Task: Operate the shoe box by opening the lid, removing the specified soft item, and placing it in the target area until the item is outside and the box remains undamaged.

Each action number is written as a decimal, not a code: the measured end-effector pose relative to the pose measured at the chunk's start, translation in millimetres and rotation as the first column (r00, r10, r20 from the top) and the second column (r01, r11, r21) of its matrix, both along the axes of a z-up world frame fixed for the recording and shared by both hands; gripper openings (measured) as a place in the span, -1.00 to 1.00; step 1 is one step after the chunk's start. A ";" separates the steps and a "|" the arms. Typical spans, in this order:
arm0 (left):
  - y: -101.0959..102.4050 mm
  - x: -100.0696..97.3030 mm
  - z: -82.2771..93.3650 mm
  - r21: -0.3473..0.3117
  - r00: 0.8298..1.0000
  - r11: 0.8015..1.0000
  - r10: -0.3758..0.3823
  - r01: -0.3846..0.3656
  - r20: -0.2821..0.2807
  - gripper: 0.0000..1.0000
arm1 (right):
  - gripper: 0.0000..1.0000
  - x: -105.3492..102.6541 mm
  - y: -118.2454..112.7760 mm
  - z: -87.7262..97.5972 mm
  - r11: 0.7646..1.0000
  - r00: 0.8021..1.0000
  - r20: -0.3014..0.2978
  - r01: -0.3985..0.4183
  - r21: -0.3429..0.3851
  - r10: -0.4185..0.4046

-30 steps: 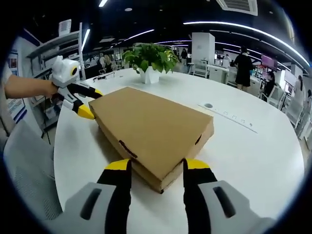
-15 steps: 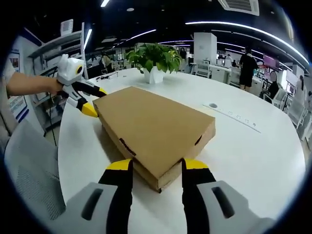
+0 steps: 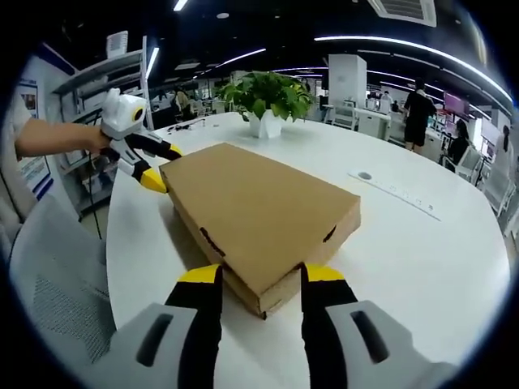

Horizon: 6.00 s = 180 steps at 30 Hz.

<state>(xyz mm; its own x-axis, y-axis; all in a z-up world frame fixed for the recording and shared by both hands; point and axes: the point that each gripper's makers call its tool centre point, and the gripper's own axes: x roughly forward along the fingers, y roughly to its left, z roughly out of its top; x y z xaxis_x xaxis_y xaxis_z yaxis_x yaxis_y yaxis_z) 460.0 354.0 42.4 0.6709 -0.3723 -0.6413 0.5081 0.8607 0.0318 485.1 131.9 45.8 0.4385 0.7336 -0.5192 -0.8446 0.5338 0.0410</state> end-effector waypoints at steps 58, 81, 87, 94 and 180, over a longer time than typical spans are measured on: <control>7.5 -32.4 29.4 -0.050 0.999 0.998 -0.026 0.024 -0.032 0.41 | -0.22 -28.7 11.4 37.8 0.996 0.999 0.028 0.015 0.088 -0.017; 5.8 -14.2 72.4 -0.058 0.998 0.997 -0.047 0.049 0.046 0.57 | -0.06 -9.5 18.7 85.7 0.994 0.991 0.132 -0.005 0.110 -0.010; 8.2 -5.6 79.2 -0.051 0.997 0.998 -0.046 0.049 0.056 0.53 | -0.06 -0.5 20.6 93.3 0.994 0.988 0.155 -0.005 0.106 -0.011; 18.4 10.9 87.9 -0.044 0.997 0.999 -0.004 0.007 0.077 0.26 | -0.06 10.8 22.1 100.0 0.994 0.984 0.177 -0.001 0.108 -0.018; 73.0 128.4 98.7 0.009 0.965 0.973 0.226 -0.229 0.130 -0.96 | -0.82 107.8 1.6 56.5 0.972 0.959 0.165 0.236 -0.024 -0.229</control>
